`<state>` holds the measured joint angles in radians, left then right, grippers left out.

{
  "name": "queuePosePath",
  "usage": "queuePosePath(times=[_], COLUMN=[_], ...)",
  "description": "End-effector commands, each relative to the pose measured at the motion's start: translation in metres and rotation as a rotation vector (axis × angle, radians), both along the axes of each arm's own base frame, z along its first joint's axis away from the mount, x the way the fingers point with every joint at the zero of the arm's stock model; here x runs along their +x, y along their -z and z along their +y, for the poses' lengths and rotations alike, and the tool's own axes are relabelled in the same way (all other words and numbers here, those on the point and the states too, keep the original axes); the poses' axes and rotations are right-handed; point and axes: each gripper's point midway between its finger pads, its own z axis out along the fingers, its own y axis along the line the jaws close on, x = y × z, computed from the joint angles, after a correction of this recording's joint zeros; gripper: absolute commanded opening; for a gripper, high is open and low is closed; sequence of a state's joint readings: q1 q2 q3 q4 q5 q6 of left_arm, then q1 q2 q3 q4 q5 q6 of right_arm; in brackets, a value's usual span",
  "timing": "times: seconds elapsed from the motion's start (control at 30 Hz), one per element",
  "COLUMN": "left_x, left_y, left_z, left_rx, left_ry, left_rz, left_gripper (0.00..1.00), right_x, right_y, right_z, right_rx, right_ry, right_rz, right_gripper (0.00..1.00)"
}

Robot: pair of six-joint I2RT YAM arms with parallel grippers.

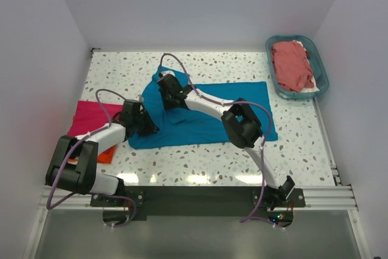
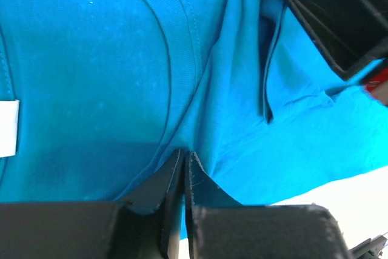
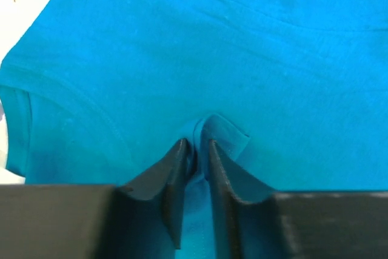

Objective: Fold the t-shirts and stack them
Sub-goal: Fold the tshirt

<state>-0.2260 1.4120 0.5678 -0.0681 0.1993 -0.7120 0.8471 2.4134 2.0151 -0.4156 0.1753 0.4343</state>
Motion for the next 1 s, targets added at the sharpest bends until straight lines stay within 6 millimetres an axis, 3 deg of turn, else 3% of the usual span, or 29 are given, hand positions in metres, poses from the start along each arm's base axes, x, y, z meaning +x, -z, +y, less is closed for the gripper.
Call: queuePosePath(times=[0.0,0.03,0.17,0.3,0.37,0.4,0.47,0.5,0.57,0.6,0.63,0.73,0.87,0.97], left_x=[0.003,0.001,-0.005,-0.009,-0.008,-0.008,-0.006,-0.006,-0.001,0.0,0.002,0.01,0.02,0.024], left_y=[-0.012,-0.011,-0.007,-0.005,-0.007,-0.007,-0.011,-0.011,-0.017,-0.019,-0.021,-0.033,-0.049,-0.049], left_z=[-0.008,-0.008,-0.006,-0.004,-0.003,-0.003,-0.002,-0.002,-0.001,0.001,0.002,0.003,0.003,0.004], left_rx=[-0.022,-0.022,-0.014,-0.008,-0.007,-0.006,-0.005,-0.004,-0.001,0.006,0.007,0.004,0.002,0.014], left_ry=[0.044,0.047,0.048,0.046,0.045,0.04,0.035,0.026,0.015,-0.002,-0.008,-0.034,-0.057,-0.052], left_rz=[-0.07,-0.067,-0.064,-0.064,-0.071,-0.069,-0.083,-0.08,-0.094,-0.09,-0.095,-0.121,-0.155,-0.15], left_gripper=[0.08,0.06,0.01,0.0,0.0,0.0,0.0,0.03,0.08,0.16,0.2,0.29,0.35,0.36], right_x=[0.003,0.004,-0.006,-0.015,-0.024,-0.026,-0.037,-0.041,-0.054,-0.058,-0.067,-0.084,-0.103,-0.117], right_y=[-0.032,-0.035,-0.059,-0.086,-0.082,-0.098,-0.093,-0.105,-0.095,-0.107,-0.094,-0.088,-0.074,-0.061], right_z=[-0.001,-0.003,-0.016,-0.019,-0.025,-0.026,-0.033,-0.034,-0.045,-0.048,-0.056,-0.07,-0.087,-0.099], right_rx=[0.042,0.044,0.1,0.183,0.191,0.226,0.221,0.251,0.246,0.27,0.251,0.259,0.254,0.251], right_ry=[0.035,0.043,0.046,0.038,0.028,0.023,0.013,-0.003,-0.008,-0.014,-0.016,-0.023,-0.029,-0.031], right_rz=[-0.067,-0.078,-0.121,-0.168,-0.156,-0.178,-0.161,-0.173,-0.153,-0.165,-0.144,-0.13,-0.102,-0.076], right_gripper=[0.19,0.12,0.01,0.0,0.0,0.0,0.0,0.0,0.0,0.0,0.0,0.0,0.0,0.0])
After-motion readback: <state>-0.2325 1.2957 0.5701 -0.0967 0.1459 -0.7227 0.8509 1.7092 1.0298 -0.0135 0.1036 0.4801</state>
